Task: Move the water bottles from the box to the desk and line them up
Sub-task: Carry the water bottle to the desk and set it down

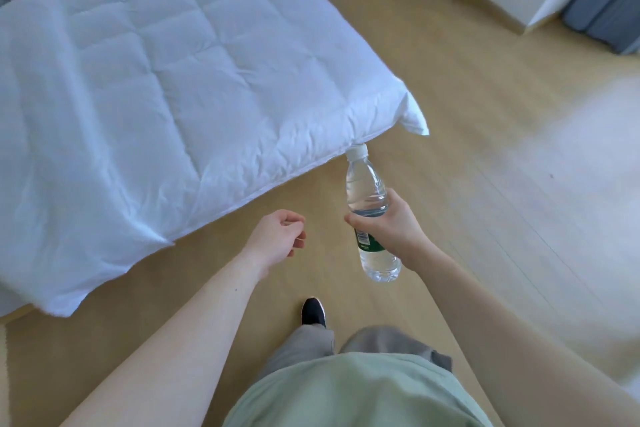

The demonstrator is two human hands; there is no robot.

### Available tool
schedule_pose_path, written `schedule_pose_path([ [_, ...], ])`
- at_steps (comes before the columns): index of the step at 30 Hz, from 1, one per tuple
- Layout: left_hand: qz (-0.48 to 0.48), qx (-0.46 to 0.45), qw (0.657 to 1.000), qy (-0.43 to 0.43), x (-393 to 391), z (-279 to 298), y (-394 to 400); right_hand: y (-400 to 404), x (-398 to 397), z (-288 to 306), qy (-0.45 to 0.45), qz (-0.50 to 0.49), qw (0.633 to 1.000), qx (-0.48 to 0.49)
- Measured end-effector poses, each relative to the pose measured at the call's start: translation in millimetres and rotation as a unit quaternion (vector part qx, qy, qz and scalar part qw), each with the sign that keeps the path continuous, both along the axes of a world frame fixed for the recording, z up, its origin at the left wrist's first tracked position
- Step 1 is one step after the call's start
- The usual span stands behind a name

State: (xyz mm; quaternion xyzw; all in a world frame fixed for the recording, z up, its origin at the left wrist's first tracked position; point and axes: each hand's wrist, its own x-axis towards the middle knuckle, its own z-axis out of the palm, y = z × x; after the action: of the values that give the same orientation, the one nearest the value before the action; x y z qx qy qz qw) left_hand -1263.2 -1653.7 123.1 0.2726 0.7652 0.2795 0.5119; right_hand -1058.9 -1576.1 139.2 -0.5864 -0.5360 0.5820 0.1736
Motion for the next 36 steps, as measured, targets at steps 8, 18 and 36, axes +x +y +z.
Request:
schedule_pose_path([
  [8,-0.107,-0.008,0.994,-0.008,6.0,-7.1,108.6,71.0,26.6,5.1,0.014,-0.123,0.992,0.008],
  [18,-0.167,-0.027,0.986,-0.011,63.6,-15.3,266.1,203.2,95.5,-18.0,0.028,-0.187,0.982,0.007],
  [36,-0.16,-0.045,0.986,-0.014,176.6,-12.3,503.9,438.3,205.2,-22.0,0.017,-0.176,0.984,-0.011],
])
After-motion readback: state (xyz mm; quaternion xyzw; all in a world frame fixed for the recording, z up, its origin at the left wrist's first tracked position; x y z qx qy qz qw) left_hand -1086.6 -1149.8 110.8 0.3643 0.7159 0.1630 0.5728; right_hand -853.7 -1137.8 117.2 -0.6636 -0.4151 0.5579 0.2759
